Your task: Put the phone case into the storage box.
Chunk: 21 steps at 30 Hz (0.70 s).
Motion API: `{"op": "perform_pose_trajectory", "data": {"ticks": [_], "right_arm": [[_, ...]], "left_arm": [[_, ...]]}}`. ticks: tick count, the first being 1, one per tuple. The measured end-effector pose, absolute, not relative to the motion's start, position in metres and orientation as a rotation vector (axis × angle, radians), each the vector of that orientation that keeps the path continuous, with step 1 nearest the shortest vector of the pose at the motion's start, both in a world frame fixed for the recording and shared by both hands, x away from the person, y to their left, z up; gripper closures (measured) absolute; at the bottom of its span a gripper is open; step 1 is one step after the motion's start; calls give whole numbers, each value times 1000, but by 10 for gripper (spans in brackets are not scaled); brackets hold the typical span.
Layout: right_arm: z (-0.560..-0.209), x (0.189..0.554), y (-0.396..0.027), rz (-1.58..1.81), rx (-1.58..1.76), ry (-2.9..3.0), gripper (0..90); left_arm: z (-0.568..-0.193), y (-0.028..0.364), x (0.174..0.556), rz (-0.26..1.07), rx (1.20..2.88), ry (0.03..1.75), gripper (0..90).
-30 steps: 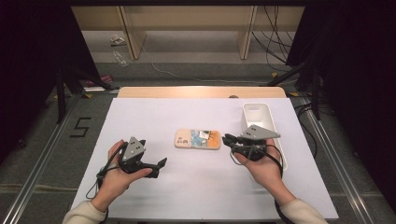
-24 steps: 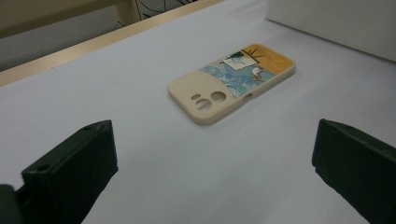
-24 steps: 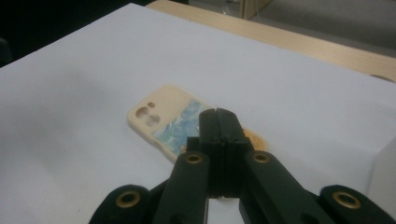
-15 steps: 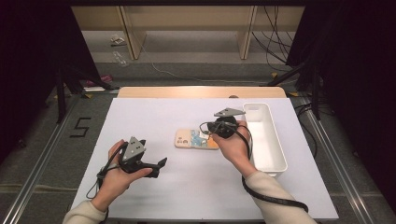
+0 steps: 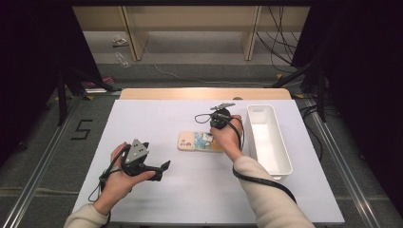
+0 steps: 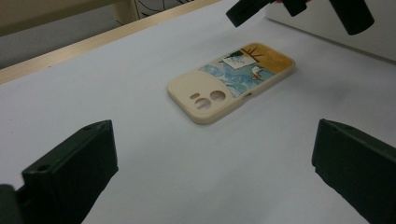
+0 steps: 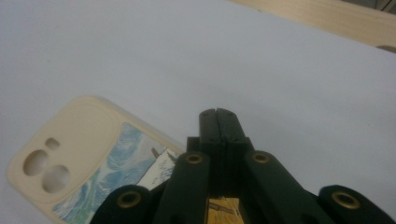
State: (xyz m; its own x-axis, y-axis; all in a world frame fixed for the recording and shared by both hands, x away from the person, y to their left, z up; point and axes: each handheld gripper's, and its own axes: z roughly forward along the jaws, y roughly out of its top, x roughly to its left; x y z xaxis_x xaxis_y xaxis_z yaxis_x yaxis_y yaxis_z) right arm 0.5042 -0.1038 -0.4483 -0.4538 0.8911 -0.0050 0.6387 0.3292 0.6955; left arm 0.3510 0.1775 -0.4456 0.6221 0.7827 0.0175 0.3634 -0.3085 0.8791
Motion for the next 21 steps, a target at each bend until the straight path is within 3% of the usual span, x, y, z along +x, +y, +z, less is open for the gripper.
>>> {"op": "perform_pose_trajectory", "data": {"ticks": [21], "right_arm": [[-475, 518, -109, 718, 1454, 2238, 900]], "left_arm": [[-447, 176, 351, 563, 1916, 911, 0]]}}
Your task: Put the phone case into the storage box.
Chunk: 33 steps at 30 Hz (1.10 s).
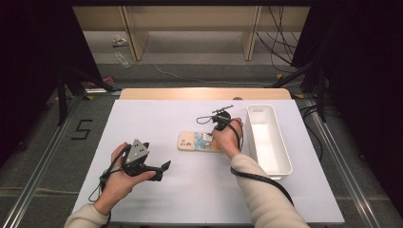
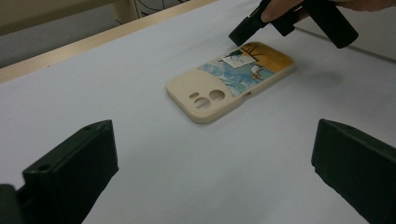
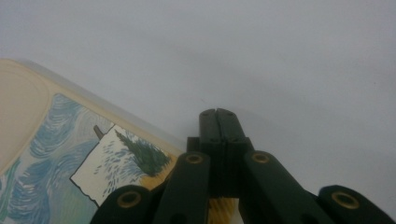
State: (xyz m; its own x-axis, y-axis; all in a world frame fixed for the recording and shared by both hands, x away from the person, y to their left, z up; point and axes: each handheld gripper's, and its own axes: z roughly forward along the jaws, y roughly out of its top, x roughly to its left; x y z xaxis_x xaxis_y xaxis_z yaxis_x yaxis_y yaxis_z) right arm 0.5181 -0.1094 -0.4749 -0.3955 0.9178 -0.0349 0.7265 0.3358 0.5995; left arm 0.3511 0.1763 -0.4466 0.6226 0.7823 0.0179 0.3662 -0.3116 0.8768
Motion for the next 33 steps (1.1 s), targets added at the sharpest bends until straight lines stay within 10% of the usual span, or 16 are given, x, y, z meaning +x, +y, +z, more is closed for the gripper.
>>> {"op": "perform_pose_trajectory", "data": {"ticks": [33], "right_arm": [[-466, 459, -108, 533, 1391, 2400, 900]], "left_arm": [[-448, 176, 351, 554, 1939, 923, 4]]}}
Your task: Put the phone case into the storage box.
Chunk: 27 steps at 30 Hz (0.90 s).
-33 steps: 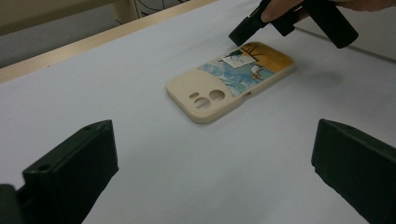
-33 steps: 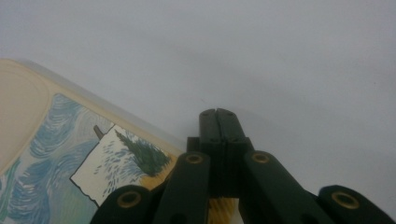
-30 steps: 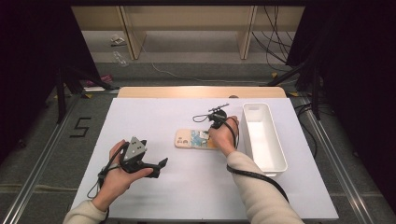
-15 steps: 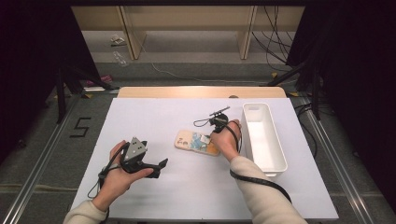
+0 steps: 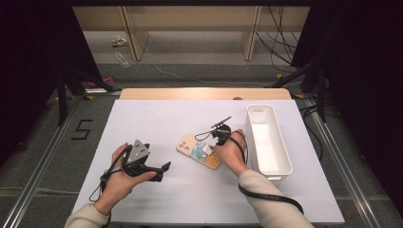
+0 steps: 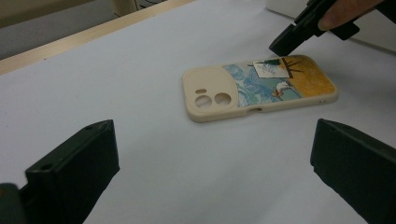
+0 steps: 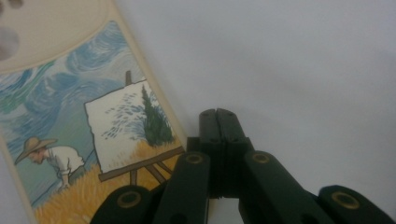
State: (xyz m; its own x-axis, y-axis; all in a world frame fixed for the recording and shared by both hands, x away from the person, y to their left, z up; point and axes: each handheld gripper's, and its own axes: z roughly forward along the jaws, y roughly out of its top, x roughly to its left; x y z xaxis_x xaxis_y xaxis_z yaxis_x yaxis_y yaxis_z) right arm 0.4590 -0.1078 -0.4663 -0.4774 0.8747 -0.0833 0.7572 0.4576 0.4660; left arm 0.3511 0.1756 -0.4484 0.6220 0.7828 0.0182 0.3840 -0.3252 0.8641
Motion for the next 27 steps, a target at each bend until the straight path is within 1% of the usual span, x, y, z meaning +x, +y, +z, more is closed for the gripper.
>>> {"op": "perform_pose_trajectory", "data": {"ticks": [6, 13, 27], "right_arm": [[-468, 436, -104, 546, 1347, 2455, 900], [-468, 419, -104, 574, 1325, 2505, 900], [-470, 372, -103, 717, 1306, 2656, 900]], "left_arm": [[-449, 176, 351, 554, 1939, 927, 5], [-449, 177, 351, 555, 1947, 932, 4], [-454, 177, 353, 526, 1998, 993, 18]]}}
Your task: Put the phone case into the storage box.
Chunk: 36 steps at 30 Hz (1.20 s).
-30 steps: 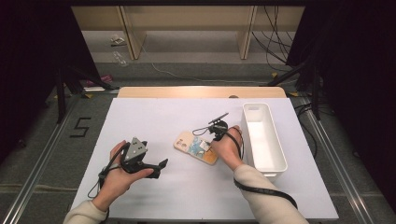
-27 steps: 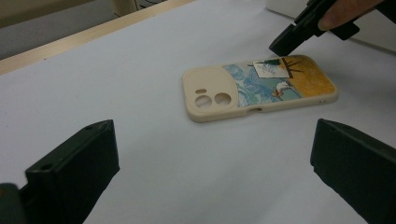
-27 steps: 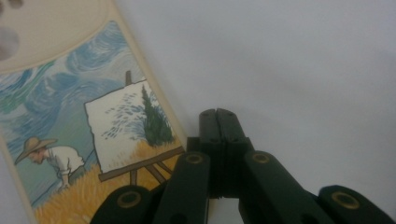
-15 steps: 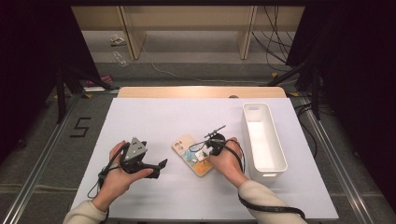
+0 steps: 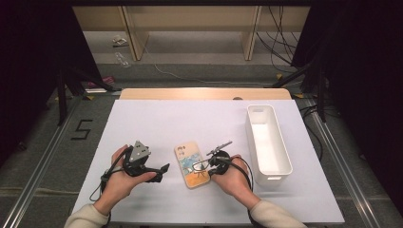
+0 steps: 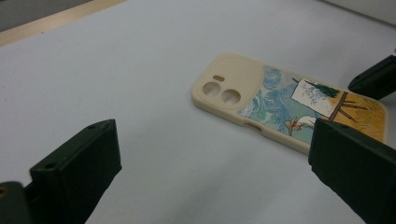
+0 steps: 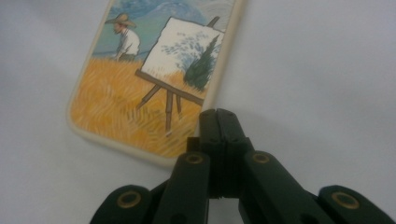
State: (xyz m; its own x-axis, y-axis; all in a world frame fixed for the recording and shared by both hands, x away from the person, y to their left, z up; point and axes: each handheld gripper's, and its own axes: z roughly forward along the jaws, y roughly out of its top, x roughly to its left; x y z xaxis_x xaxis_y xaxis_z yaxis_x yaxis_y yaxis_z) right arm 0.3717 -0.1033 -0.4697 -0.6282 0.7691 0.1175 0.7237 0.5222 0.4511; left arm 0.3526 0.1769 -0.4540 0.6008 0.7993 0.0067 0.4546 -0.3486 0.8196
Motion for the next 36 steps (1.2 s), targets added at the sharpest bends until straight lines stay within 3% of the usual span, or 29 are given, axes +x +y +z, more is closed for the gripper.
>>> {"op": "perform_pose_trajectory", "data": {"ticks": [14, 28, 36], "right_arm": [[-475, 345, -66, 892, 1232, 2817, 900], [-481, 348, -18, 1007, 1131, 2825, 900], [-482, 350, -18, 1060, 1098, 2816, 900]], "left_arm": [[-460, 180, 355, 482, 2058, 1080, 31], [-461, 184, 356, 484, 2070, 1126, 30], [-461, 185, 356, 483, 2068, 1133, 30]]}}
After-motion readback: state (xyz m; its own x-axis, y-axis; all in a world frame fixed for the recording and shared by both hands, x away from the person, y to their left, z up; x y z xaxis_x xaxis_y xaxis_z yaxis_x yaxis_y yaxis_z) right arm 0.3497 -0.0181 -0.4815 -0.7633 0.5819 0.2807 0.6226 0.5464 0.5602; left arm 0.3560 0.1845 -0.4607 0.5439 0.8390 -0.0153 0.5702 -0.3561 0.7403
